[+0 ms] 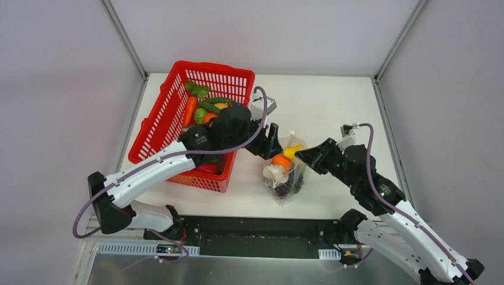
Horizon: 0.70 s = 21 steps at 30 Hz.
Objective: Place the food in the zip-top bag and seal the zipper
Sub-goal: Adjust the zipper food storage bag at the center of the board.
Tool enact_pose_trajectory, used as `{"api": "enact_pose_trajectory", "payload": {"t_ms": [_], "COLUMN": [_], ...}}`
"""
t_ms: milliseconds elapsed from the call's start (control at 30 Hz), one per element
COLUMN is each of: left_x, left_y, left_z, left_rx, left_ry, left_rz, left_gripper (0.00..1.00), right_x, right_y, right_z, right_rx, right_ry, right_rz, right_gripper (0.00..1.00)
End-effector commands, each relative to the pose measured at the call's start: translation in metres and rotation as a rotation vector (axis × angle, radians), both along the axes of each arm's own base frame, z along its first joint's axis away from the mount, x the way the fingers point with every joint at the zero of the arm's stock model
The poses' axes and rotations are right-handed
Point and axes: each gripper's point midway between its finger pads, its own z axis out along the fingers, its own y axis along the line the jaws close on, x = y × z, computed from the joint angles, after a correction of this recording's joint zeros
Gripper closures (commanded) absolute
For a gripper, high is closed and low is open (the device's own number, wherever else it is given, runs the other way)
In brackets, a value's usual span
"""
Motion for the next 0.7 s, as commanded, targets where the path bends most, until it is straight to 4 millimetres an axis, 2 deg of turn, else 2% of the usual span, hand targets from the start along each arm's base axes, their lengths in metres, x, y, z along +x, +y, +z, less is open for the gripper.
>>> {"api": "enact_pose_trajectory", "payload": {"t_ms": [0,167,267,367,500,667], "left_x": [-0.026,-0.048,-0.060,-0.070,-0.079,-0.072], "left_y": [0.020,0.042,0.048,0.041,0.021,0.005], "left_z": [-0.023,-0.033,-0.040,-0.047,-0.054,-0.068], "left_rx": [0.085,0.089,0.099,0.090,0.064,0.067], "left_ry": [0.037,0.057,0.078,0.097,0.104,0.093], "left_rz": [-0.076,-0.097,-0.112,-0.123,-0.128,-0.055], "left_gripper": [0.39,0.39,0.38,0.37,0.37,0.35], "right_x": [0.008,0.010,0.012,0.013,0.012,0.011], "right_y": [-0.003,-0.005,-0.006,-0.007,-0.006,-0.006], "right_z": [0.014,0.014,0.014,0.014,0.016,0.017], "right_rx": [0.035,0.031,0.033,0.032,0.037,0.043], "right_ry": [-0.046,-0.047,-0.046,-0.048,-0.052,-0.050], "right_rz": [-0.041,-0.060,-0.071,-0.075,-0.074,-0.073], "right_gripper": [0.97,0.97,0.97,0.97,0.97,0.97]}}
